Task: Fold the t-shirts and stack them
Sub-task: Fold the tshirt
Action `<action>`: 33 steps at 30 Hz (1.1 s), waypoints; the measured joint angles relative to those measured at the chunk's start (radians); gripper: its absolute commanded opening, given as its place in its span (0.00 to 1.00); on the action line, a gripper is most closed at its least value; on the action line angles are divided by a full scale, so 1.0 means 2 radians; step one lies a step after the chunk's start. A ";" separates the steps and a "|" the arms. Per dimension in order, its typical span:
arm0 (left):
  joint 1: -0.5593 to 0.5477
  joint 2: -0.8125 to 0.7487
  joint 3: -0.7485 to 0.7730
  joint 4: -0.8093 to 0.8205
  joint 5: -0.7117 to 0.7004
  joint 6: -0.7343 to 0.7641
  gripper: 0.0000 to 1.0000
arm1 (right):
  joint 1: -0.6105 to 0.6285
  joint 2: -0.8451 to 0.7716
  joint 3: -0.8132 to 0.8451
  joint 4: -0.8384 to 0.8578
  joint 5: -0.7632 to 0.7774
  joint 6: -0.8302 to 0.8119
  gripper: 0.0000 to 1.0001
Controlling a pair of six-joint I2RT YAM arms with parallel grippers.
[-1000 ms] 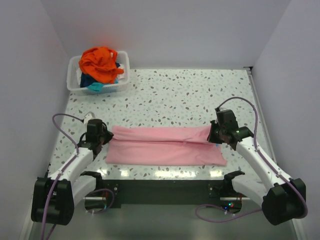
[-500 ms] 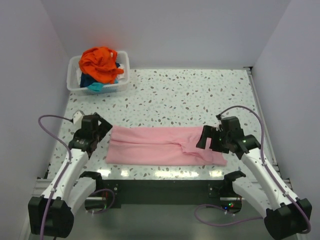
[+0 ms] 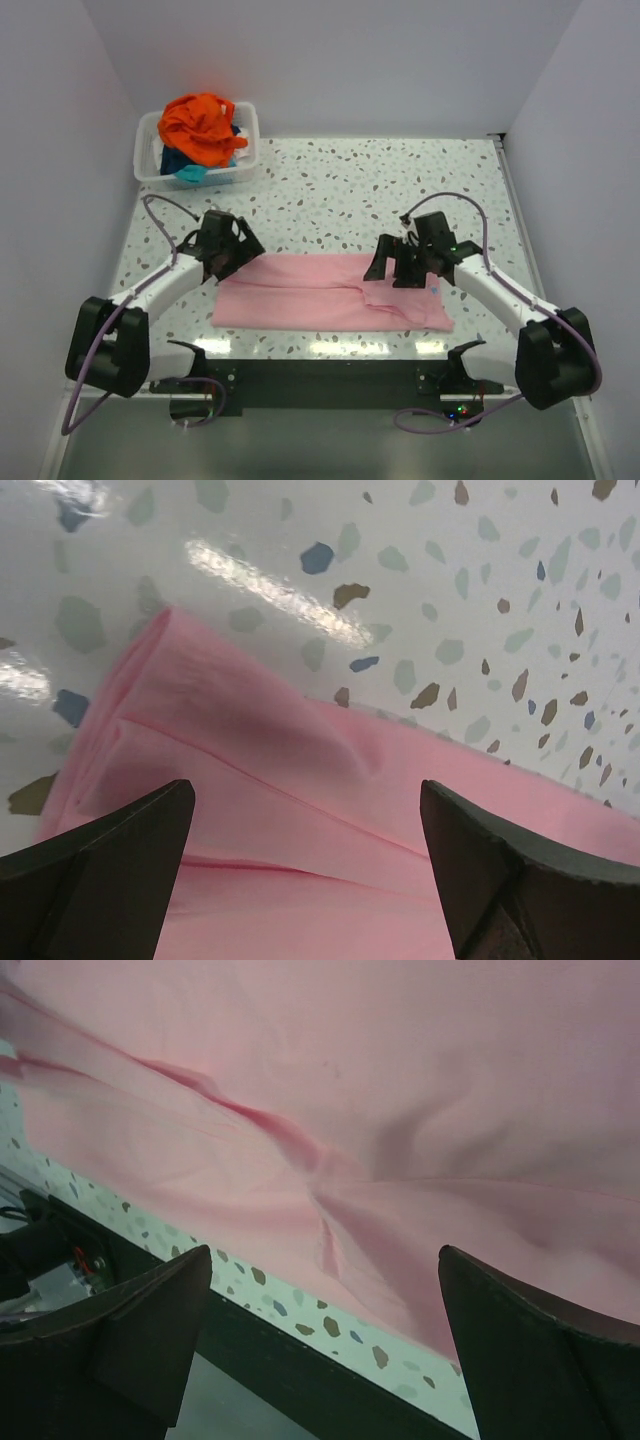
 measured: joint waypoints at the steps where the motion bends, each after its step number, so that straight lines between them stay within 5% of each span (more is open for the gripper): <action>1: -0.009 0.012 0.006 0.003 0.002 0.001 1.00 | 0.009 0.006 -0.003 0.008 -0.002 0.003 0.99; 8: -0.026 0.048 0.018 0.012 -0.002 0.005 1.00 | 0.084 0.029 -0.037 0.044 -0.003 0.026 0.99; 19: -0.026 0.038 0.017 -0.046 -0.073 -0.006 1.00 | 0.097 -0.006 -0.068 0.039 0.006 0.047 0.99; 33: -0.031 -0.018 0.053 -0.044 -0.062 0.012 1.00 | 0.092 -0.094 0.010 -0.088 0.163 0.063 0.99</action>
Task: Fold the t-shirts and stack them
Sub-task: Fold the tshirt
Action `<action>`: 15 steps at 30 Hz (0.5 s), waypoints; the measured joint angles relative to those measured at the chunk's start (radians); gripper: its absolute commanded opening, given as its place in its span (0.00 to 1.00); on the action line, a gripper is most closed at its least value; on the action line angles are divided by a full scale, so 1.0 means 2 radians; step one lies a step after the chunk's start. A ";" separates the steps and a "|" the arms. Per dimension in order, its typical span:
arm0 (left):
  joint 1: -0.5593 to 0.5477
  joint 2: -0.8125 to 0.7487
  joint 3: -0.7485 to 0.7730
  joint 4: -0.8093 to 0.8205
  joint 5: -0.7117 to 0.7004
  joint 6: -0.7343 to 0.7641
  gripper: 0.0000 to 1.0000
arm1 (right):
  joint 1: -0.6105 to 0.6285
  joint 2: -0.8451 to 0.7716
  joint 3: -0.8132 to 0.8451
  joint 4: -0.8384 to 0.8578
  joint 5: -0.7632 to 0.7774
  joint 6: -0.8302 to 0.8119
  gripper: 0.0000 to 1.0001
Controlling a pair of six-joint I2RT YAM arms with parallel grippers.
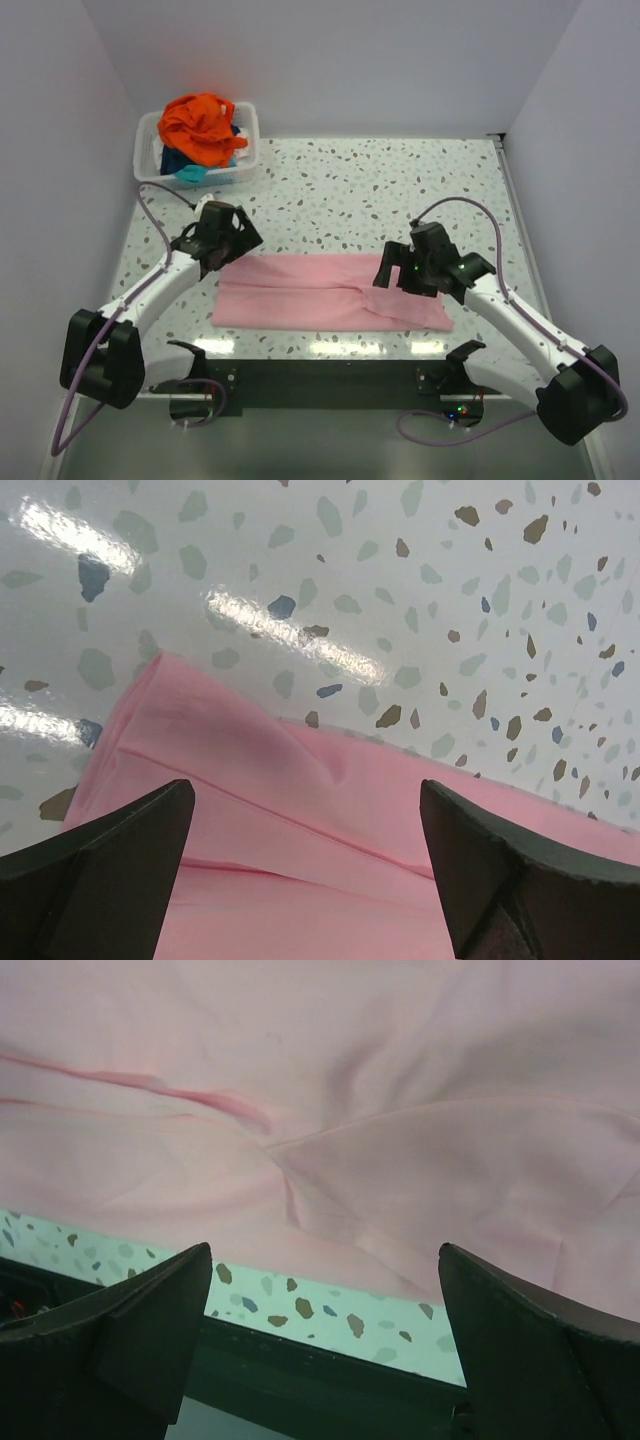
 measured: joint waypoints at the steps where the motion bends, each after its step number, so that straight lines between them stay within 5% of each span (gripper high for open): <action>1: -0.001 0.007 0.001 0.005 0.006 0.004 1.00 | -0.004 0.002 -0.006 0.003 0.002 0.004 0.99; 9: -0.004 0.091 0.000 0.027 0.039 0.021 1.00 | -0.067 0.082 -0.061 0.035 -0.012 0.013 0.99; 15: -0.008 0.106 -0.019 0.041 0.048 0.026 1.00 | -0.107 0.174 -0.027 0.073 -0.036 -0.002 0.99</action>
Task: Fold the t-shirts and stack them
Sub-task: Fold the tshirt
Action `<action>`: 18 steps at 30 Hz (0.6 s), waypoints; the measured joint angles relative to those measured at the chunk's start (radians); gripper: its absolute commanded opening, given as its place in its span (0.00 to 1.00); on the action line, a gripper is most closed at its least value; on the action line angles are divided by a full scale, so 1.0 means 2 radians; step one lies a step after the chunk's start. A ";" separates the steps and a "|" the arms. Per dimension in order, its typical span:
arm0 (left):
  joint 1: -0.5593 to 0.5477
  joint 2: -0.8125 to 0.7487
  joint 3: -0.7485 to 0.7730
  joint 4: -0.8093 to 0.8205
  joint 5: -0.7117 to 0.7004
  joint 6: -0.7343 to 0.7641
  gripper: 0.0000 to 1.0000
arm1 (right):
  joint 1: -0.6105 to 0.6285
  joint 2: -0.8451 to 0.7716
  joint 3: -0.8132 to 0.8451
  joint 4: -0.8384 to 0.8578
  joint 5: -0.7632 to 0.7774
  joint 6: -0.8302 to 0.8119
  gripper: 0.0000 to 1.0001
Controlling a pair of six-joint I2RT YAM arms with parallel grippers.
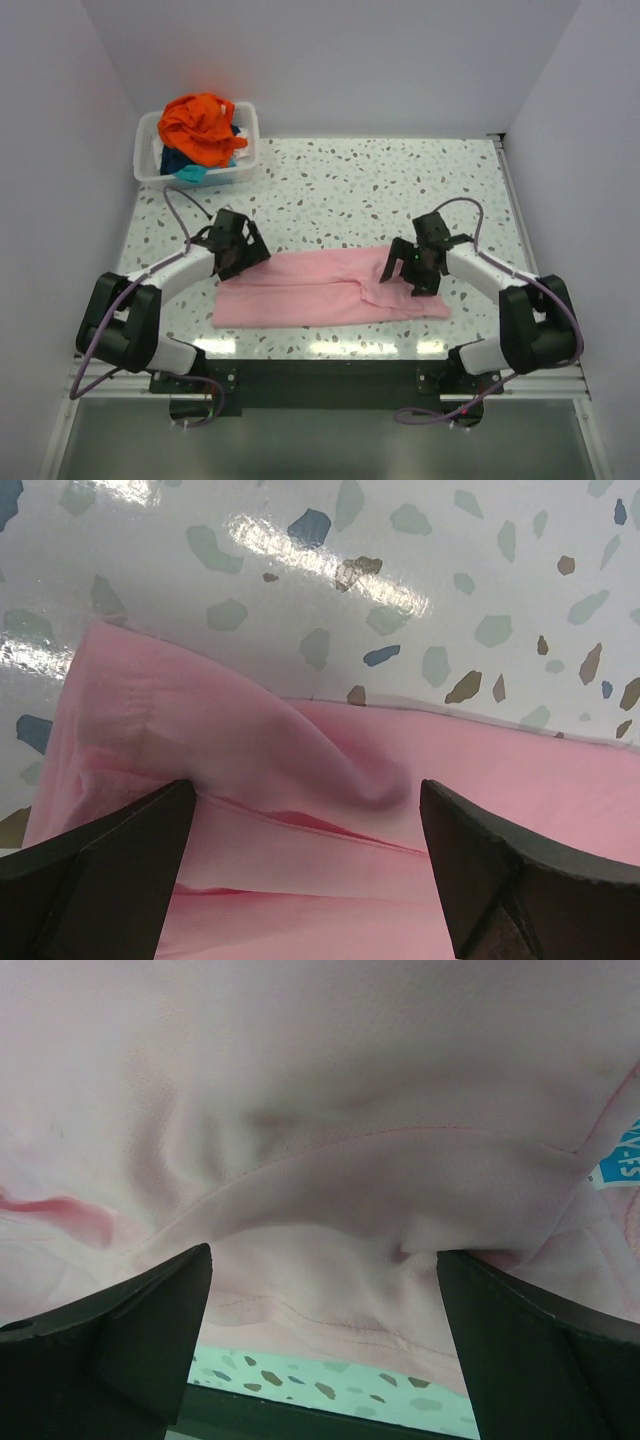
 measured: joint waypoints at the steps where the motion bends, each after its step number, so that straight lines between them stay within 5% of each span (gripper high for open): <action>1: -0.001 -0.002 -0.003 0.003 0.000 0.002 1.00 | -0.004 0.019 0.015 0.001 -0.006 -0.005 0.99; 9: -0.026 -0.047 -0.044 0.013 -0.006 -0.004 1.00 | -0.019 0.156 0.145 0.038 -0.036 -0.037 0.99; 18: -0.128 -0.101 -0.084 0.003 -0.024 -0.104 1.00 | -0.027 0.306 0.335 0.044 -0.063 -0.069 0.99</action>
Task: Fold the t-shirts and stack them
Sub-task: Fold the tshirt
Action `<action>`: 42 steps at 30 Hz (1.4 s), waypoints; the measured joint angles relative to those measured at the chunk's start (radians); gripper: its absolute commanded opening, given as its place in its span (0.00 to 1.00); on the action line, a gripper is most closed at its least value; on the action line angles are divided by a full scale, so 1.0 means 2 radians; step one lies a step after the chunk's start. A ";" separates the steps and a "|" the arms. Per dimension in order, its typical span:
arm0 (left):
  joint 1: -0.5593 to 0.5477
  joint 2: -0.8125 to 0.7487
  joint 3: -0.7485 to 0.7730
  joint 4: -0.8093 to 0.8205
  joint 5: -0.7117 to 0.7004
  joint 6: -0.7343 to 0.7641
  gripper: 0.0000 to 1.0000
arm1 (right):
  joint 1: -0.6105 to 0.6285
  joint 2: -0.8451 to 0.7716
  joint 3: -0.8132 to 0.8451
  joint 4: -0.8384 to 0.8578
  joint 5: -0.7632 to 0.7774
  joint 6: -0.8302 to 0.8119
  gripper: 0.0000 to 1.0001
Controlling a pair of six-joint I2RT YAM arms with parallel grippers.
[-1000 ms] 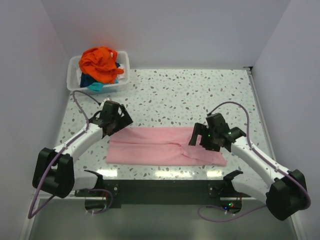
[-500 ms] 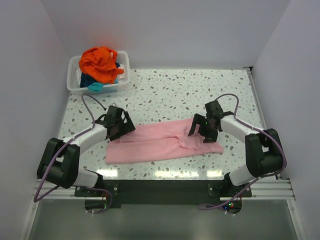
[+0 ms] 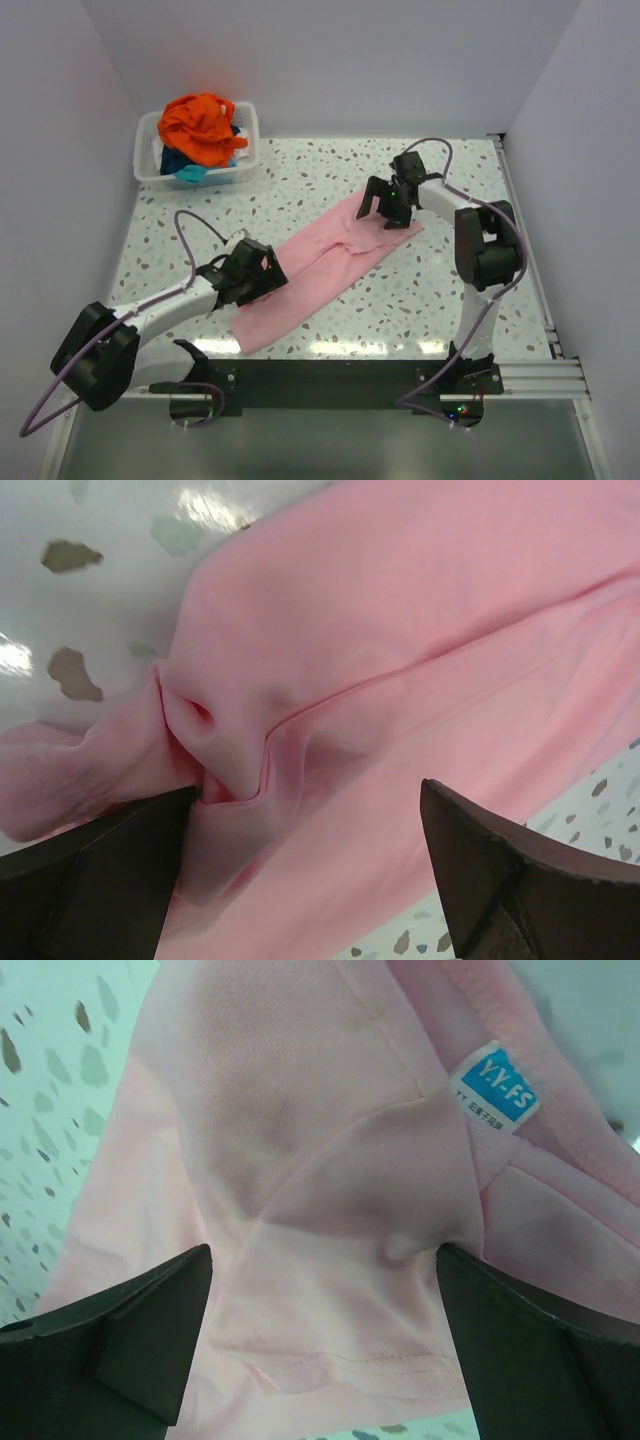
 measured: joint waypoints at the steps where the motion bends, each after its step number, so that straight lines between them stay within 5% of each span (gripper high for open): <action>1: -0.016 -0.004 -0.001 -0.005 -0.003 -0.016 1.00 | 0.000 0.015 0.022 -0.003 0.000 -0.004 0.99; 15: -0.266 -0.006 0.017 -0.066 -0.020 -0.224 1.00 | 0.000 0.230 0.364 -0.057 -0.004 -0.040 0.99; 27: -0.297 0.033 0.143 -0.152 -0.087 -0.198 1.00 | 0.003 0.261 0.459 -0.125 -0.006 -0.096 0.99; 34: -0.263 -0.007 0.178 -0.222 -0.151 -0.185 1.00 | 0.031 0.164 0.415 -0.158 0.068 -0.109 0.99; 42: -0.145 -0.108 0.114 -0.227 -0.161 -0.133 1.00 | 0.145 -0.075 0.116 -0.127 0.149 -0.043 0.99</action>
